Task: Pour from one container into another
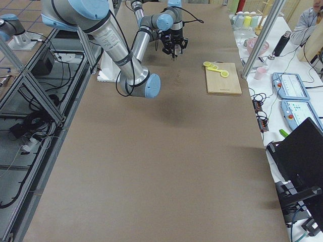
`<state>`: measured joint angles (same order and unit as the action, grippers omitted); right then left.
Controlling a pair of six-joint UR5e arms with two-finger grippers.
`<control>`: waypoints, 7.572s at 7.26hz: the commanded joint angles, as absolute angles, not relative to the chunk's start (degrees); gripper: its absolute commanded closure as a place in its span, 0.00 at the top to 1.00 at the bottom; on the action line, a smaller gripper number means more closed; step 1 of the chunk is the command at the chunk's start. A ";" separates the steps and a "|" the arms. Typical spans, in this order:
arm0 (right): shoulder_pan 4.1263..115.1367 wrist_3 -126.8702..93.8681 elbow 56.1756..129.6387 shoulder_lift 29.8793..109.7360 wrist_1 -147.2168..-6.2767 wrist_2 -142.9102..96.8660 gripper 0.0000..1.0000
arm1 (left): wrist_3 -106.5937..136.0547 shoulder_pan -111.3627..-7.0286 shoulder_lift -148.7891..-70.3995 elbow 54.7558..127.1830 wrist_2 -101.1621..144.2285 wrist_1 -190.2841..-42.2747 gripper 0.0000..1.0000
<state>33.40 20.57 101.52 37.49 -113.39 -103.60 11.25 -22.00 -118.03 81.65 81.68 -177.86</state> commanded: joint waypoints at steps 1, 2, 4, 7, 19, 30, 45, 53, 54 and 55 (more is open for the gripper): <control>33.40 20.57 101.42 36.30 -115.83 -101.96 0.00 | 11.25 -21.97 -118.04 81.65 81.65 -177.89 0.00; 33.40 20.57 101.51 36.21 -116.36 -101.26 0.00 | 11.25 -21.97 -118.04 81.65 81.65 -177.89 0.00; 32.44 20.57 101.60 34.81 -118.99 -99.50 0.00 | 11.25 -21.80 -118.12 81.65 81.65 -177.89 0.00; 29.45 20.57 102.04 34.37 -123.38 -97.12 0.00 | 11.16 -21.80 -118.04 81.65 81.65 -177.89 0.00; 28.39 26.45 99.76 30.41 -130.43 -95.89 0.00 | 11.16 -21.80 -118.04 81.56 81.65 -178.51 0.00; 28.21 28.39 96.85 28.04 -132.45 -94.39 0.00 | 11.16 -21.62 -118.04 81.56 81.56 -178.51 0.00; 25.84 29.88 95.98 27.86 -132.63 -92.02 0.00 | 11.16 -21.62 -118.04 81.65 81.56 -178.68 0.00; 26.46 30.50 91.85 25.76 -131.57 -90.35 0.00 | 11.16 -21.62 -118.04 81.65 81.56 -178.68 0.00; 26.63 30.41 91.41 24.97 -131.57 -90.26 0.00 | 11.16 -21.62 -117.95 81.65 81.56 -178.68 0.00; 26.63 30.41 91.06 24.53 -131.66 -90.18 0.00 | 11.16 -21.62 -118.04 81.65 81.56 -178.68 0.00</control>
<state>26.57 30.44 91.53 25.23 -131.60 -90.30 11.16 -21.62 -118.00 81.65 81.56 -178.68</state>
